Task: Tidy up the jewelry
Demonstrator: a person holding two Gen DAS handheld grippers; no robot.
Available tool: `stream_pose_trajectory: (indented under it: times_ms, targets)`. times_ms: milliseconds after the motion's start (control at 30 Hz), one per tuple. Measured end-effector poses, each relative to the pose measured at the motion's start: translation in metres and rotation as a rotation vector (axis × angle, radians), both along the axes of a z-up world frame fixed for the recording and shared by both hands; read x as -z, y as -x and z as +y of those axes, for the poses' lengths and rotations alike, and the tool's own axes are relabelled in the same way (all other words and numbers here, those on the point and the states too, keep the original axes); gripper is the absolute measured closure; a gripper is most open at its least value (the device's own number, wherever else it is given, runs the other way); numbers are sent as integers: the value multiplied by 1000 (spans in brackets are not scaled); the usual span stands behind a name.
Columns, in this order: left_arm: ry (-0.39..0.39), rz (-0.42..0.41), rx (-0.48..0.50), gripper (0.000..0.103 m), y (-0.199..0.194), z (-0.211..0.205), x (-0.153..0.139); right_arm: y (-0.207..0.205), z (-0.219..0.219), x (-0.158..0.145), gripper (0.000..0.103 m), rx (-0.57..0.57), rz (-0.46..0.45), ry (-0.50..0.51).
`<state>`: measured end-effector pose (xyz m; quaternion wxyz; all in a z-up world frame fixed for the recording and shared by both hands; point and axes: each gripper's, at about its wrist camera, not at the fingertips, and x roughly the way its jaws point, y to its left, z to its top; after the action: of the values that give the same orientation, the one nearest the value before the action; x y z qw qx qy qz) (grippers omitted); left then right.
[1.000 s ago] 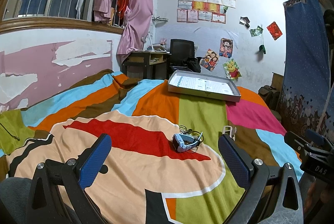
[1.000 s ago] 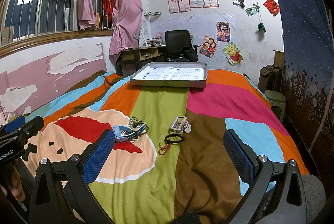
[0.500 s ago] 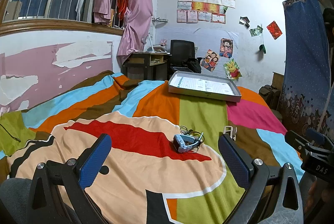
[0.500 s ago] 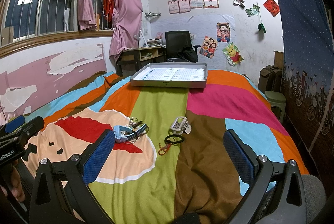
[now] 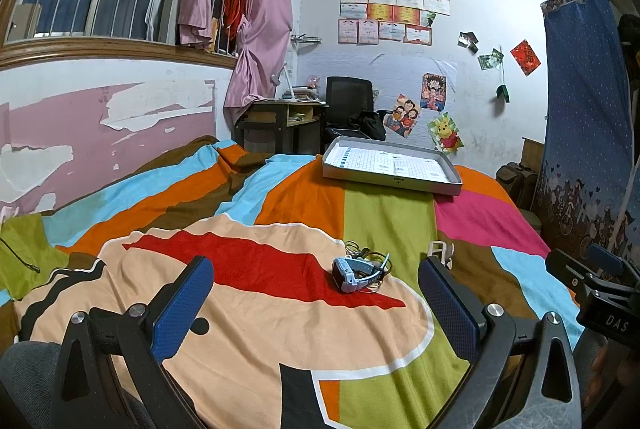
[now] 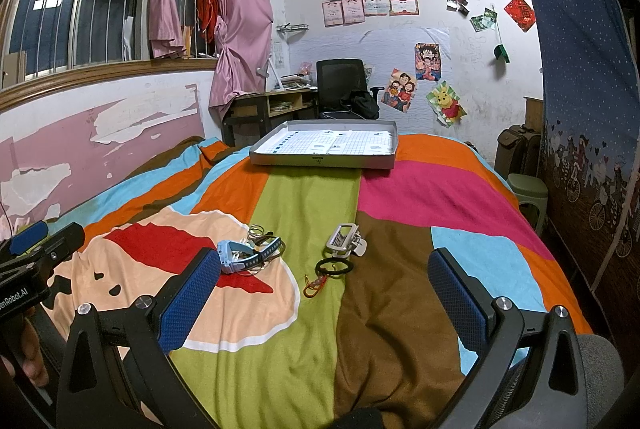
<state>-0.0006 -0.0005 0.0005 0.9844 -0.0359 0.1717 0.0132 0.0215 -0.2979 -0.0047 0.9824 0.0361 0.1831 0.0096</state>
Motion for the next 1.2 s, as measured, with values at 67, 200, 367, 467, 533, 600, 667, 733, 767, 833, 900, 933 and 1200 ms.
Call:
stream_pose_trajectory:
  times_ms: [67, 200, 367, 467, 533, 600, 667, 733, 767, 833, 900, 933, 1200]
  targets:
    - [0, 0, 0, 0, 0, 0, 0, 0, 0, 0, 1, 0, 0, 0]
    - [0, 0, 0, 0, 0, 0, 0, 0, 0, 0, 1, 0, -1, 0]
    - [-2, -1, 0, 0, 0, 0, 0, 0, -1, 1, 1, 0, -1, -1]
    - [-2, -1, 0, 0, 0, 0, 0, 0, -1, 1, 1, 0, -1, -1]
    - [-2, 0, 1, 0, 0, 0, 0, 0, -1, 1, 1, 0, -1, -1]
    - [-3, -1, 0, 0, 0, -1, 0, 0, -1, 1, 1, 0, -1, -1]
    - [-3, -1, -1, 0, 0, -1, 0, 0, -1, 1, 1, 0, -1, -1]
    - [-2, 0, 0, 0, 0, 0, 0, 0, -1, 1, 1, 1, 0, -2]
    - [-2, -1, 0, 0, 0, -1, 0, 0, -1, 1, 1, 1, 1, -2]
    - [-3, 0, -1, 0, 0, -1, 0, 0, -1, 1, 1, 1, -1, -2]
    - [-4, 1, 0, 0, 0, -1, 0, 0, -1, 1, 1, 0, 0, -2]
    - [-5, 3, 0, 0, 0, -1, 0, 0, -1, 1, 1, 0, 1, -2]
    - [-21, 48, 11, 0, 0, -9, -9, 0, -3, 0, 1, 12, 11, -14]
